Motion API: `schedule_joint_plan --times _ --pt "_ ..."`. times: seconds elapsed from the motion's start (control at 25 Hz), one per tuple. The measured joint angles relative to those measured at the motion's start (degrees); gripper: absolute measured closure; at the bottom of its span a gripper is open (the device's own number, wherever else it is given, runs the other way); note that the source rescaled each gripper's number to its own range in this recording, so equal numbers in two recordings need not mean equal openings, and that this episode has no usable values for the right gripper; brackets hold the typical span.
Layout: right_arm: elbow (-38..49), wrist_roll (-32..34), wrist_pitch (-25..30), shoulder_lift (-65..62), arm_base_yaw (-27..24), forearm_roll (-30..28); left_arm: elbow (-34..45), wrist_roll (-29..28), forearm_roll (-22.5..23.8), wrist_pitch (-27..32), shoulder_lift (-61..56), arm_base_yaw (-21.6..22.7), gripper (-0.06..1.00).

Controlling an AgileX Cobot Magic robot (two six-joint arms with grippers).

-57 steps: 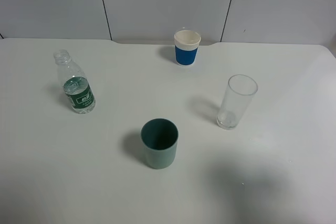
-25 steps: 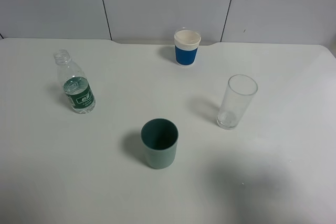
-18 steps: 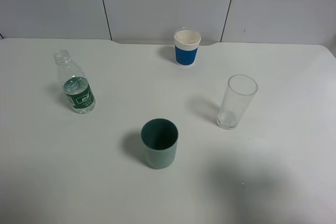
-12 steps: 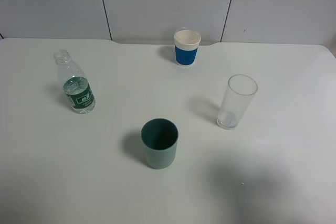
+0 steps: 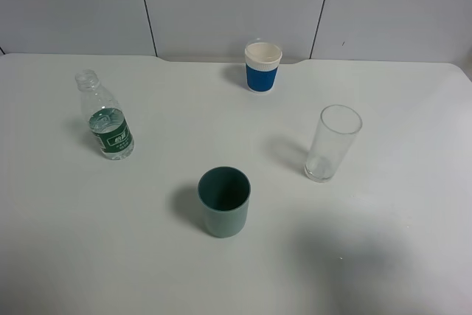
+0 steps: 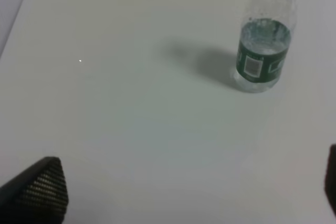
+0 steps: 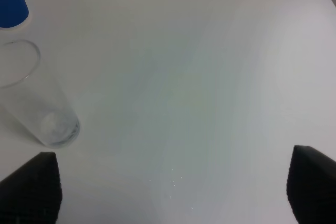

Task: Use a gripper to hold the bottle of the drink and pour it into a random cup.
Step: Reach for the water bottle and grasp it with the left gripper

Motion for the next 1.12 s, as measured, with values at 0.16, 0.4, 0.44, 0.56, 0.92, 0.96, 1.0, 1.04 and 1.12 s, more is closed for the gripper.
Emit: schedule_joint_plan --times 0.16,0.4,0.44,0.56,0.92,0.96,1.0,1.04,1.12 --pt "0.0 0.0 0.0 0.0 0.0 0.0 0.0 0.0 0.0 0.0 0.0 0.0 -0.06" --pt "0.0 0.0 0.0 0.0 0.0 0.0 0.0 0.0 0.0 0.0 0.0 0.0 -0.06" --pt "0.0 0.0 0.0 0.0 0.0 0.0 0.0 0.0 0.0 0.0 0.0 0.0 -0.06" --pt "0.0 0.0 0.0 0.0 0.0 0.0 0.0 -0.25 0.0 0.0 0.0 0.0 -0.06" --pt "0.0 0.0 0.0 0.0 0.0 0.0 0.0 -2.74 1.54 0.0 0.0 0.0 -0.06" --pt "0.0 0.0 0.0 0.0 0.0 0.0 0.0 -3.55 2.13 0.0 0.0 0.0 -0.06" --pt "0.0 0.0 0.0 0.0 0.0 0.0 0.0 -3.98 2.48 0.0 0.0 0.0 -0.06" --pt "0.0 0.0 0.0 0.0 0.0 0.0 0.0 -4.25 2.67 -0.04 0.0 0.0 -0.06" --pt "0.0 0.0 0.0 0.0 0.0 0.0 -0.49 -4.26 2.79 -0.37 0.79 0.0 -0.06"
